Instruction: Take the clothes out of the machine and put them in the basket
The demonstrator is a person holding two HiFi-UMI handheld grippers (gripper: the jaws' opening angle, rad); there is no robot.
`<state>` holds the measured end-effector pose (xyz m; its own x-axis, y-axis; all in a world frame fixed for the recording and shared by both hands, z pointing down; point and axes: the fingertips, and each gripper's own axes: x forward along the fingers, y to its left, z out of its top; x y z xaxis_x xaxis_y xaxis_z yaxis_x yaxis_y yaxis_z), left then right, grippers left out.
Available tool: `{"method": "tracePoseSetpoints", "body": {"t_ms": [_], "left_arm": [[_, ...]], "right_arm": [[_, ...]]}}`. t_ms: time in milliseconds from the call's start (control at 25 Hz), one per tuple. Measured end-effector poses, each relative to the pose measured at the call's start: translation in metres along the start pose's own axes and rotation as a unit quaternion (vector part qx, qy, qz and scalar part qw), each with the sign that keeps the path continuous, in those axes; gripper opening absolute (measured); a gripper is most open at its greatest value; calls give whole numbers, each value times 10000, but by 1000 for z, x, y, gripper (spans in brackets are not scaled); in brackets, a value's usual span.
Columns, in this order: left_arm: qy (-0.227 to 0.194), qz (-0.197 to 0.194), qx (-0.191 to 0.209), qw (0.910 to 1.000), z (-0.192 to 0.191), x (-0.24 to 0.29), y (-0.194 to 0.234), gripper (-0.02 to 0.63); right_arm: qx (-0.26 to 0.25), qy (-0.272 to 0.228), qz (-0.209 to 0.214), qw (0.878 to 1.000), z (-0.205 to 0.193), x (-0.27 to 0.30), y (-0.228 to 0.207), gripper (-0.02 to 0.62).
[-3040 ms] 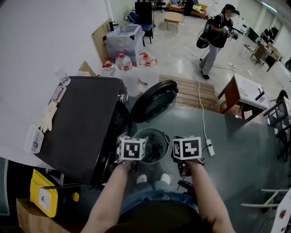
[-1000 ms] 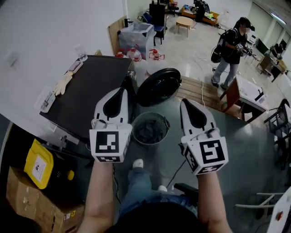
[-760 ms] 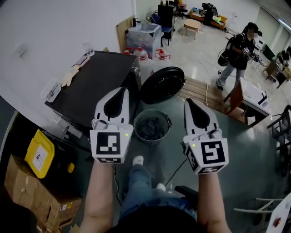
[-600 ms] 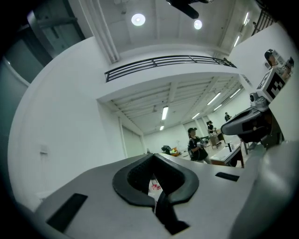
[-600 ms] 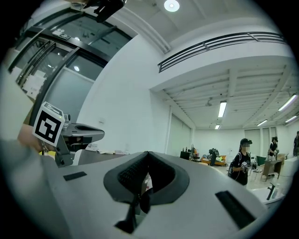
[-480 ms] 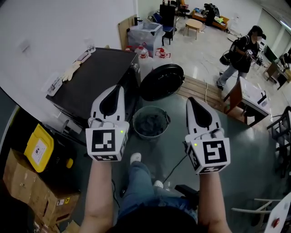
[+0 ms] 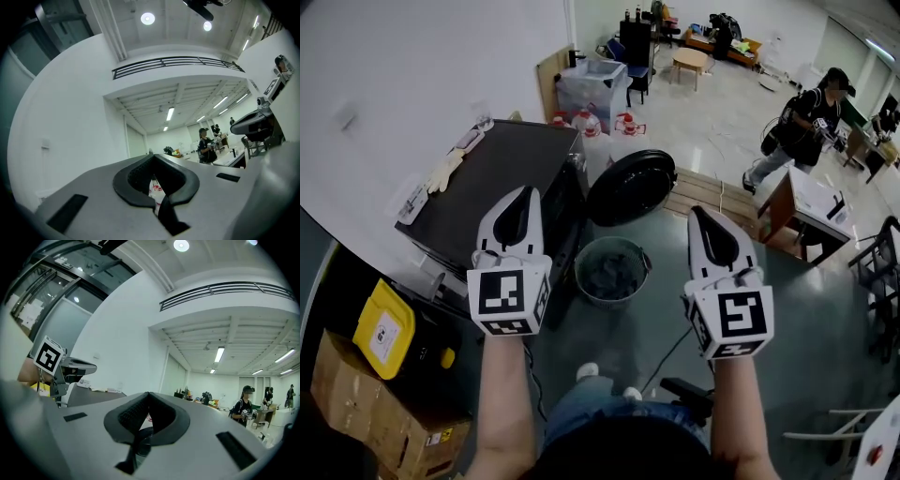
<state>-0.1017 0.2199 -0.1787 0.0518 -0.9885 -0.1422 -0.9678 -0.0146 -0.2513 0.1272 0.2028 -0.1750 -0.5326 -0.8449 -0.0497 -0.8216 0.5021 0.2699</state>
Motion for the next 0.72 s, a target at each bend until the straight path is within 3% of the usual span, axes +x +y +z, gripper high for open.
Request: {"method": "tracePoseSetpoints", "body": {"t_ms": [160, 360, 720], "left_arm": [[11, -78, 91, 9999, 1, 20, 14, 3], [5, 94, 370, 9993, -2, 32, 27, 3], [-67, -51, 233, 9997, 1, 40, 23, 3]], "right_arm": [[-66, -55, -50, 10000, 9, 23, -4, 1], [-146, 11, -99, 9998, 6, 42, -6, 0], [-369, 131, -84, 9992, 1, 46, -9, 2]]}}
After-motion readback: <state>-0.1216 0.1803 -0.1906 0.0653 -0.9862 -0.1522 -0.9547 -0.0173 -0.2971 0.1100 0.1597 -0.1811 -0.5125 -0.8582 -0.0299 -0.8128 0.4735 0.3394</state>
